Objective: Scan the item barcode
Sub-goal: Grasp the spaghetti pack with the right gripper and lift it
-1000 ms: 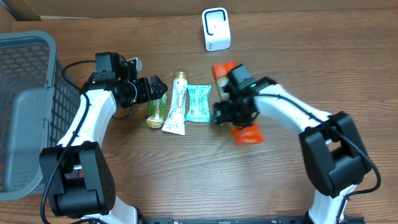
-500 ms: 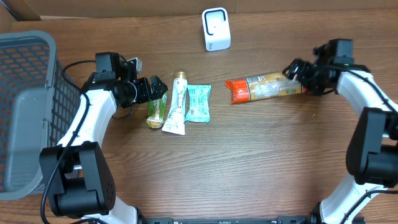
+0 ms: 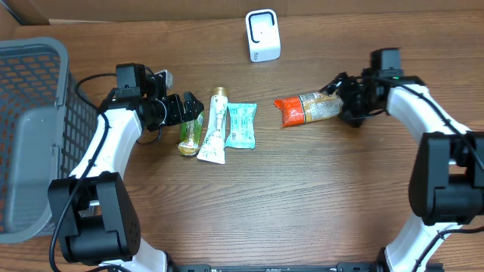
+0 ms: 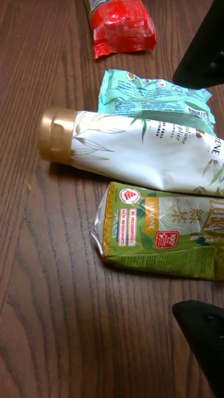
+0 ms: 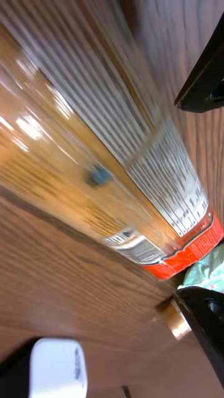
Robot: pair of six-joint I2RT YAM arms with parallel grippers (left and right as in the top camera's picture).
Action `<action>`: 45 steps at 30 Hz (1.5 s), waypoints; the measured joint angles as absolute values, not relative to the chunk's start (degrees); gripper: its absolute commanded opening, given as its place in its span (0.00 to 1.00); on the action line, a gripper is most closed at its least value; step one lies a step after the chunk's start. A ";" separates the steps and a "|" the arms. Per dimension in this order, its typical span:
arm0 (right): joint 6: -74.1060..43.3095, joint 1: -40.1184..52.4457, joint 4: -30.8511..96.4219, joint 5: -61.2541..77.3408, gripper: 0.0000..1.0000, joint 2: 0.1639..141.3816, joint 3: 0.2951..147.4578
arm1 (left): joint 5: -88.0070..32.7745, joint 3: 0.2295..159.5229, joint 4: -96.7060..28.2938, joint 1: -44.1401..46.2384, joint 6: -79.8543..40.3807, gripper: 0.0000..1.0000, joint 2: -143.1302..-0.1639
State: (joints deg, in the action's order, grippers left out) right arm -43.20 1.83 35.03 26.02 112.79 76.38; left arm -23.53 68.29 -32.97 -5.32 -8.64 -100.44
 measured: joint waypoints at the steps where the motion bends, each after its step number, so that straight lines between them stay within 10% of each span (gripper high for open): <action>1: -43.83 2.98 34.57 25.26 0.89 112.79 76.38 | -23.53 68.29 -32.97 -5.32 -8.64 1.00 -100.44; 15: -45.43 17.65 31.35 7.90 0.86 112.79 76.40 | -23.53 68.29 -32.97 -5.32 -8.64 1.00 -100.44; 45: -29.02 2.20 38.81 11.00 0.95 115.83 78.02 | -23.38 68.29 -32.97 -5.32 -8.64 1.00 -100.44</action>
State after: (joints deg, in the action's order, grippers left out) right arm -29.02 2.20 38.81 11.00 115.83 78.02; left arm -23.38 68.29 -32.97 -5.32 -8.64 -100.44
